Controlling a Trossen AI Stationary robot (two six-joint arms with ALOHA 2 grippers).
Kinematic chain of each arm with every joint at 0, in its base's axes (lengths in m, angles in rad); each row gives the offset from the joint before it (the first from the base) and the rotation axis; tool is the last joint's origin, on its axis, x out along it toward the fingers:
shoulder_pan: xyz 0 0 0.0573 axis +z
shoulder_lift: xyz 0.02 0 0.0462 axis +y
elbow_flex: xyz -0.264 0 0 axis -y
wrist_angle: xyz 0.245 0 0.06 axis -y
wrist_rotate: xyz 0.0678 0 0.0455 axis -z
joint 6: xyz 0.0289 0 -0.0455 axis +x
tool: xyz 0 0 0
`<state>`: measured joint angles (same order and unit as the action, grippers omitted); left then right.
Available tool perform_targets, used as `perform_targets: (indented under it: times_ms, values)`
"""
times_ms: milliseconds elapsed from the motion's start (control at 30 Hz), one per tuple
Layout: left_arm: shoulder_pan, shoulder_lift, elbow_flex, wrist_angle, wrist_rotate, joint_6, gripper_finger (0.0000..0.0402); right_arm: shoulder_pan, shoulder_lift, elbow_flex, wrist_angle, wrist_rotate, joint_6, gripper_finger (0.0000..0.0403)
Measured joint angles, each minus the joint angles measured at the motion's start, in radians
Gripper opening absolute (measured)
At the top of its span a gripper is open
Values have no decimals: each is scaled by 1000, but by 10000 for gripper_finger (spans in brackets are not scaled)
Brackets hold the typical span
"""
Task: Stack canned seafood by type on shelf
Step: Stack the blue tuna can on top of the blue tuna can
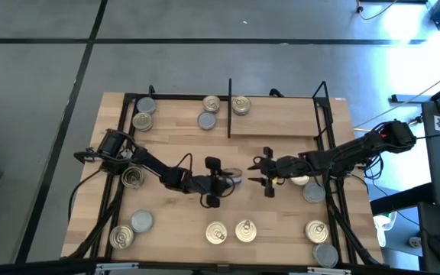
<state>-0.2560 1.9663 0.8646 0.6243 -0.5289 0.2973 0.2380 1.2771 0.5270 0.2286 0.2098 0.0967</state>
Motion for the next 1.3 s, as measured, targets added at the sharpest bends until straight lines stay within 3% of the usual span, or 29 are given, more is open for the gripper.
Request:
perform_targets:
  times_ms: [167, 300, 667, 1133, 1300]
  values:
    - [7, 0, 0, 2, 0, -38, 195, 54, 56, 1, 71, 157, -23, 334]
    - [8, -2, 0, 19, -1, -77, 195, 66, 126, 1, 123, 187, -88, 392]
    - [8, -2, 0, 26, 0, -101, 195, 63, 276, 7, 275, 191, -205, 359]
    - [1, -13, 2, 87, 13, -108, 196, 63, 328, 57, 271, 226, -287, 357]
    - [-2, -15, 2, 97, 16, -107, 196, 63, 328, 57, 270, 225, -289, 312]
